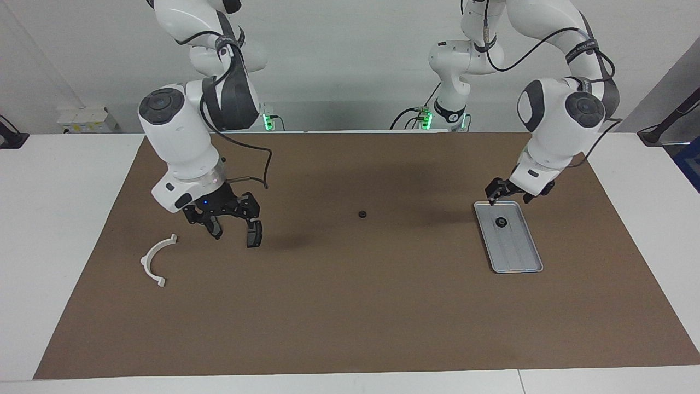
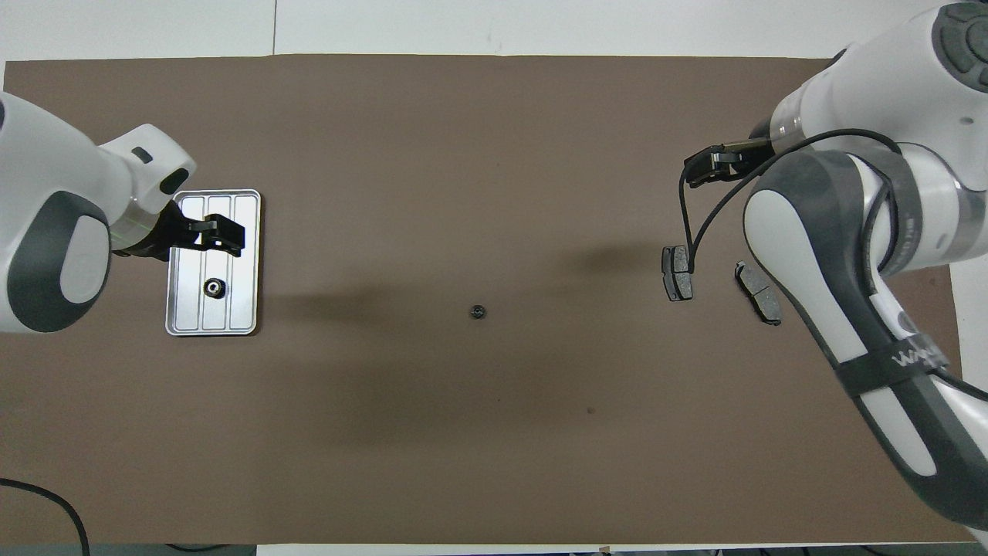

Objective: Pick bearing gear from pile to tray

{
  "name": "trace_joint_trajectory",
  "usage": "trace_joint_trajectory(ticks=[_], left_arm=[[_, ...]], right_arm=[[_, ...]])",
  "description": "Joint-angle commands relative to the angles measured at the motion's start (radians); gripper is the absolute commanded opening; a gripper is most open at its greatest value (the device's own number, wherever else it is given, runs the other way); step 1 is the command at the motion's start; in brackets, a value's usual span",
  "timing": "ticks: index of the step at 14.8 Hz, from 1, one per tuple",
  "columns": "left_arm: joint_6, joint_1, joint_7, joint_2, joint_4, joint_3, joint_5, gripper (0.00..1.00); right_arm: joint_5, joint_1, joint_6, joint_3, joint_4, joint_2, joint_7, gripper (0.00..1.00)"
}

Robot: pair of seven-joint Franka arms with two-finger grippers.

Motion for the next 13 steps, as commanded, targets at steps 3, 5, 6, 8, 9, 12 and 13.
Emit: trace_joint_trajectory(ticks=[3,5,6,8,9,12,13], left_arm=[[0.021,-0.233,-0.356,0.019,0.024,0.008,0.015,1.0],[0.058,-0.305,-0.396,0.019,0.015,0.006,0.001,1.0],[0.09,-0.342,-0.406,0.017,0.0,0.006,0.001,1.0],[0.14,-0.398,-0.411,0.012,-0.032,0.005,-0.001,1.0],[0.169,-0.425,-0.413,0.014,-0.048,0.005,-0.01,1.0],[0.257,-0.48,-0.413,0.028,-0.083,0.005,-0.025,1.0],[0.272,-0.488,-0.416,0.032,-0.098,0.005,-0.025,1.0]], right_arm=[[0.021,-0.038,-0.132,0.004,-0.026,-0.129,-0.104,1.0],[0.014,-0.044,-0.179,0.004,-0.027,-0.17,-0.104,1.0],[0.012,-0.045,-0.208,0.004,-0.027,-0.194,-0.102,1.0],[0.009,-0.042,-0.264,-0.005,-0.027,-0.233,-0.099,1.0],[0.007,-0.033,-0.284,-0.019,-0.026,-0.247,-0.098,1.0],[0.006,-0.028,-0.343,-0.031,-0.026,-0.291,-0.093,1.0],[0.001,-0.028,-0.36,-0.033,-0.026,-0.307,-0.092,1.0]])
